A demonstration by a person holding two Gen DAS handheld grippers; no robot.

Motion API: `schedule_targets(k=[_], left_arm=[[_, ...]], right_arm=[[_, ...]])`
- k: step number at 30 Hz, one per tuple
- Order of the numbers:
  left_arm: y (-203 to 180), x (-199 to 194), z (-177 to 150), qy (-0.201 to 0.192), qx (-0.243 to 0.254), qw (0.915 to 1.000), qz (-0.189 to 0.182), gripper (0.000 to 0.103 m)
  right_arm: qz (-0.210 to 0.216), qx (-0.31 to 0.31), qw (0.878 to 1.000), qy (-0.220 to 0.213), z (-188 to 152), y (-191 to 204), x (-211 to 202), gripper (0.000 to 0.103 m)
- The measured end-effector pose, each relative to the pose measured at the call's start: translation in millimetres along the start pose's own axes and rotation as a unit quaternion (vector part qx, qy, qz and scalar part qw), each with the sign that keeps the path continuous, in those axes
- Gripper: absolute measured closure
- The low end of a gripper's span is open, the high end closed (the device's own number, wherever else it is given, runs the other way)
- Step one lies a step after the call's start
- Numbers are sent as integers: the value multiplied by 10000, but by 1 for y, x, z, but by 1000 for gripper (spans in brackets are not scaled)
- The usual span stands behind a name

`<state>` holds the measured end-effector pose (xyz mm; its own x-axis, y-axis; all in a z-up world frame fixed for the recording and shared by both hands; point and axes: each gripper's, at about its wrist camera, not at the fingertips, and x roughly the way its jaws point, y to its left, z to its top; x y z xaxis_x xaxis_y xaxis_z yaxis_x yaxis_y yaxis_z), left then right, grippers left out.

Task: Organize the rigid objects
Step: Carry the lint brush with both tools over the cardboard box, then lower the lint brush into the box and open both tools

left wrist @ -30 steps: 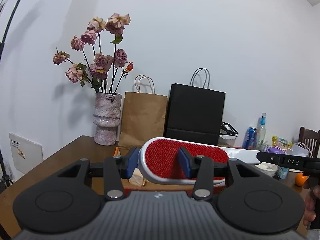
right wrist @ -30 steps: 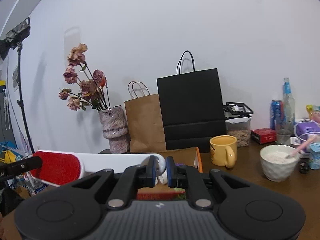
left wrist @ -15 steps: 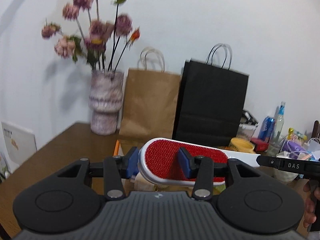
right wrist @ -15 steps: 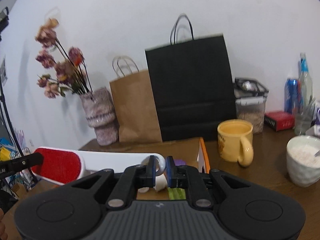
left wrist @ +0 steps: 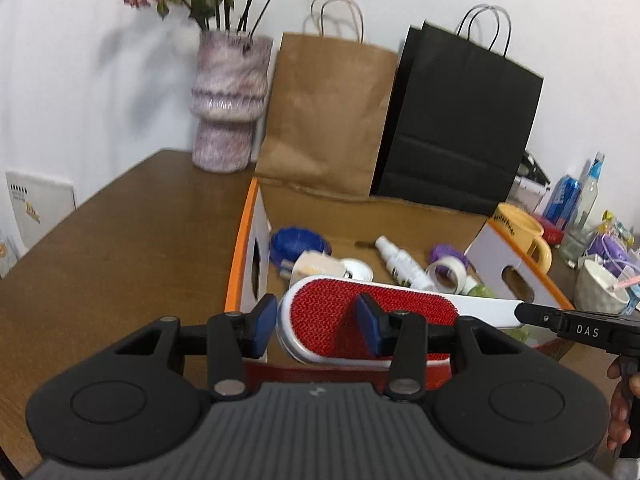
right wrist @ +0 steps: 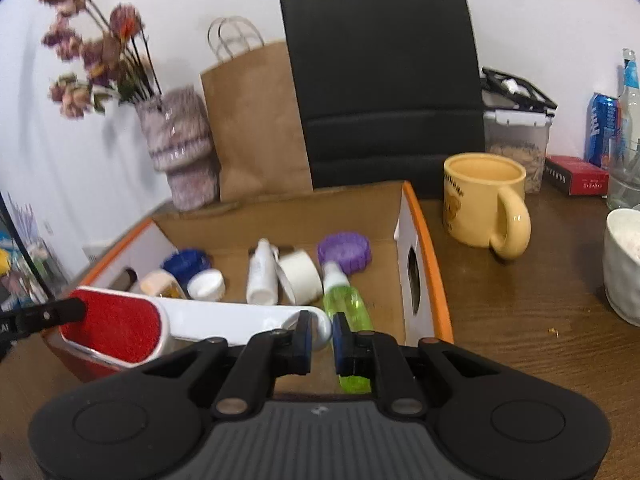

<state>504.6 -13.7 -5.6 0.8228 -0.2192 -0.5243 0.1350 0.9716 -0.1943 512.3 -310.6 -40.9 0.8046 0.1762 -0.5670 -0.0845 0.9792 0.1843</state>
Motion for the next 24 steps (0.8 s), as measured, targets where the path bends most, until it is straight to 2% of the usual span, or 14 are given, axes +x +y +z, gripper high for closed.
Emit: schedule_targets(k=[4, 10, 14, 19, 20, 21, 22, 24], left_arm=[[4, 8, 2, 346, -102, 9993, -14, 58], [0, 21, 17, 956, 111, 9953, 94, 54], [-6, 32, 25, 1351, 275, 9903, 175, 52], [-10, 31, 28, 1546, 258, 9873, 269, 43], [-12, 29, 29, 1542, 250, 9874, 270, 41], [-14, 25, 29, 1514, 271, 9876, 300, 32], [-16, 20, 30, 1467, 296, 9881, 349, 27], [-19, 8, 32, 1403, 328, 9890, 348, 27]], right_arm=[[-138, -392, 9986, 314, 3, 8, 6, 92], [127, -523, 9908, 1245, 23, 4, 25, 91], [286, -605, 9838, 1665, 32, 6, 36, 89], [183, -686, 9824, 1730, 34, 10, 34, 78], [165, -727, 9826, 1704, 34, 12, 30, 72], [157, -755, 9828, 1676, 34, 14, 27, 67], [147, -791, 9832, 1636, 35, 16, 22, 65], [127, -829, 9843, 1551, 36, 18, 10, 62]])
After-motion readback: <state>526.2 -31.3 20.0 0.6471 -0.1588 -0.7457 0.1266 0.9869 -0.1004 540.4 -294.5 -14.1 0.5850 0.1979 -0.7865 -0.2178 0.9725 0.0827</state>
